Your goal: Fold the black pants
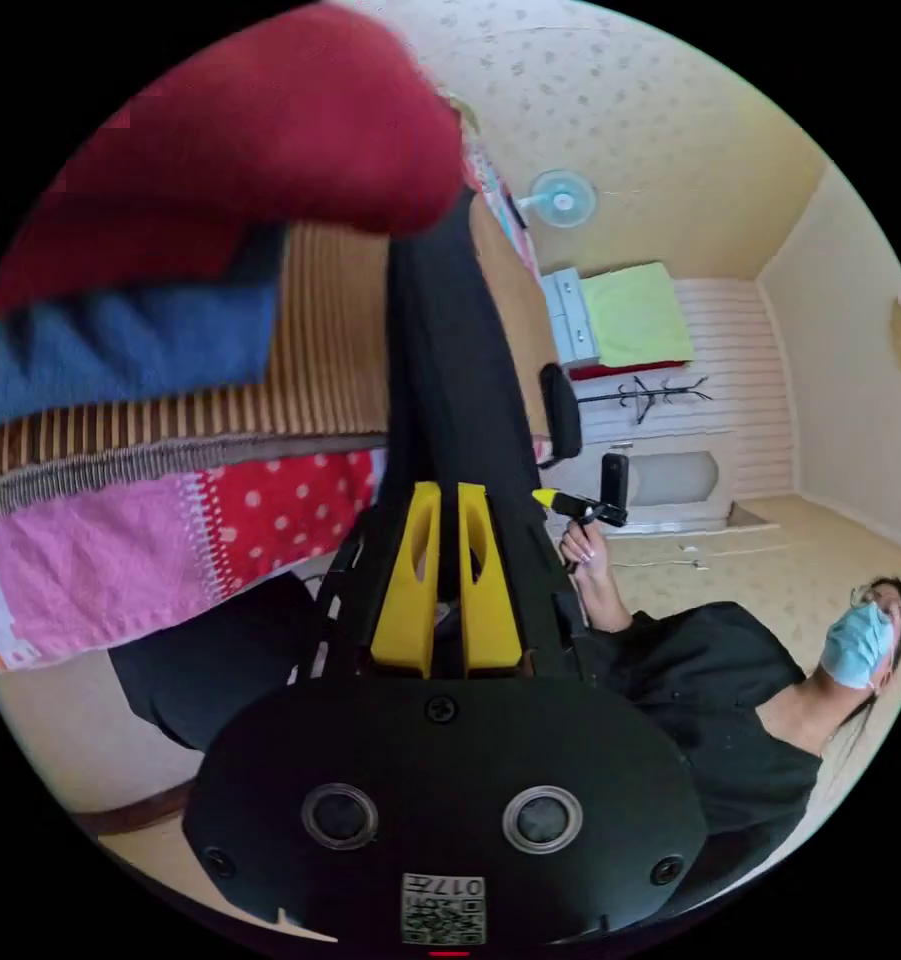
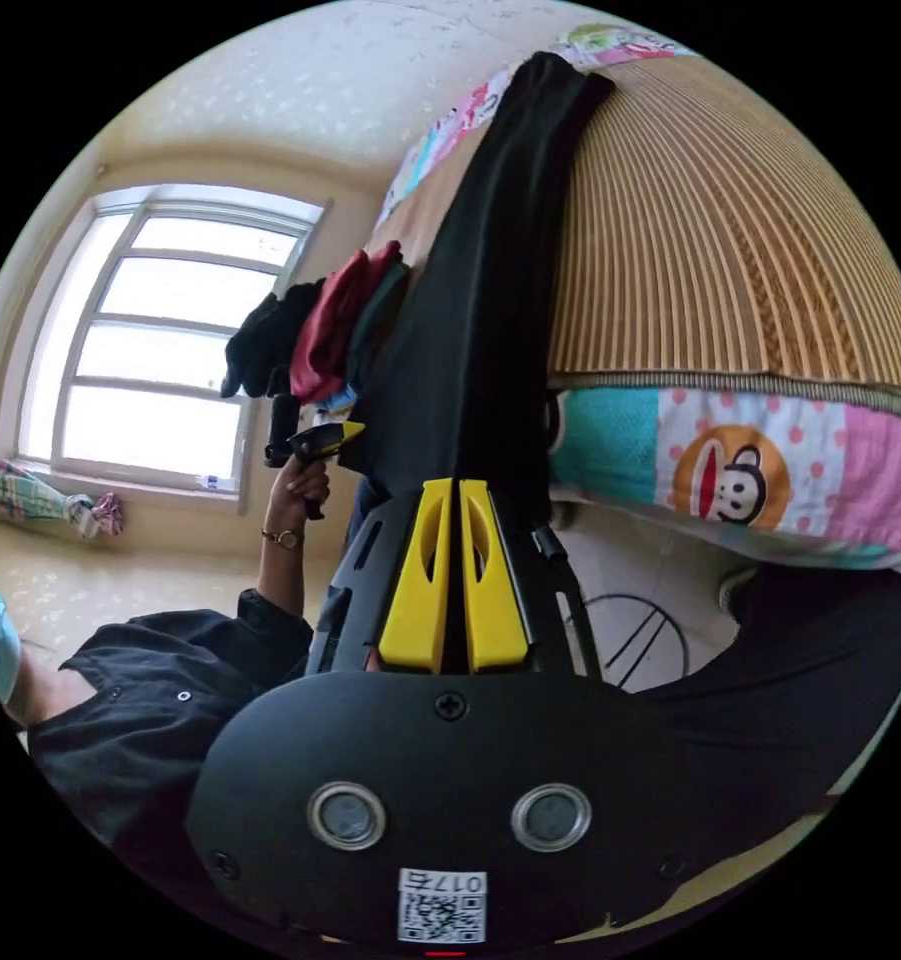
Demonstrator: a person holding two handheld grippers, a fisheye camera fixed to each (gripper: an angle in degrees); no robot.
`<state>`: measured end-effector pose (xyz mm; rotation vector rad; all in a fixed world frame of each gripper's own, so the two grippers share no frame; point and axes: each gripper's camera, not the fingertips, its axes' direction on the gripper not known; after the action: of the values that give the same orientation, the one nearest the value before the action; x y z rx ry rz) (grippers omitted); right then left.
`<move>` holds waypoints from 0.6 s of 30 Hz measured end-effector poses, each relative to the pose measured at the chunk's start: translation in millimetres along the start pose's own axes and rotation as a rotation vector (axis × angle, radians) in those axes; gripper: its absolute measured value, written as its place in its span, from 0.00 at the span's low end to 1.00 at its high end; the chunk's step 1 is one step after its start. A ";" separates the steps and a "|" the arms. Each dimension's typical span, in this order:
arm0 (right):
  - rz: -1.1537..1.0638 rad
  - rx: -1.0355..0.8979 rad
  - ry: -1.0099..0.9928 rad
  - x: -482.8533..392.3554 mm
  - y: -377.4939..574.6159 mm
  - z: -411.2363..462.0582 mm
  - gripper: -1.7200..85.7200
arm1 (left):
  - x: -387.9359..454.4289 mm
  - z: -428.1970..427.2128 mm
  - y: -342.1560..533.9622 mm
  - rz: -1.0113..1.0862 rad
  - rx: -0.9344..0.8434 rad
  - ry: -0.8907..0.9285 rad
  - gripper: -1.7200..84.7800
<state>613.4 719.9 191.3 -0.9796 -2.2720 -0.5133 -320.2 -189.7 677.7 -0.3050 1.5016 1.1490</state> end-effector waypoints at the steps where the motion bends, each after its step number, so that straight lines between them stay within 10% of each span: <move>1: 0.030 -0.022 0.007 11.7 3.0 8.2 0.04 | -4.2 3.7 1.6 -0.012 -0.006 -0.018 0.04; 18: 0.047 0.005 -0.152 67.6 2.4 2.6 0.13 | -10.1 -3.2 21.2 -0.028 0.040 -0.042 0.05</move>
<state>577.4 757.8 234.4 -1.0997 -2.3762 -0.4259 -334.5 -185.9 696.2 -0.2720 1.4771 1.0956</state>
